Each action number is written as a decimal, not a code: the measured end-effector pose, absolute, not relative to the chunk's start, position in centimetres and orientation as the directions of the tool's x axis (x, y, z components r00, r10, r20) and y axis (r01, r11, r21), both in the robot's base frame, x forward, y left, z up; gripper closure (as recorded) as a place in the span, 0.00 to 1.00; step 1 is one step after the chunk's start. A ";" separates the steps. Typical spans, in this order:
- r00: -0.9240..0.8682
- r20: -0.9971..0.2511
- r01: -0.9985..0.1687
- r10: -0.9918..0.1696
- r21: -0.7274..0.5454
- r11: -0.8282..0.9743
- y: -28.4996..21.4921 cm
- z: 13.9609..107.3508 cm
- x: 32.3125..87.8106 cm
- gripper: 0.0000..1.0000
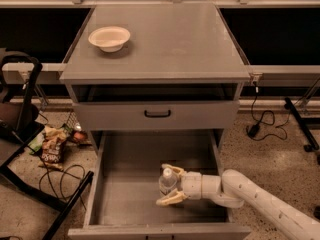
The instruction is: Pick blue plastic bottle from middle drawer and place on counter
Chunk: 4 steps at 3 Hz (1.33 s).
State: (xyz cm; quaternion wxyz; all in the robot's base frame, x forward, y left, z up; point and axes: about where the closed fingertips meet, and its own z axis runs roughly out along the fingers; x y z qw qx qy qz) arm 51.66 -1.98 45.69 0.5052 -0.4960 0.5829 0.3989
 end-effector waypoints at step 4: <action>0.017 -0.988 -0.977 -0.153 -0.048 0.207 -2.2 46.4 52.4 1.00</action>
Offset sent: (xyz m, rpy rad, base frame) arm 0.0045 -0.0009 -0.0043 0.0092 -0.0022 -0.0078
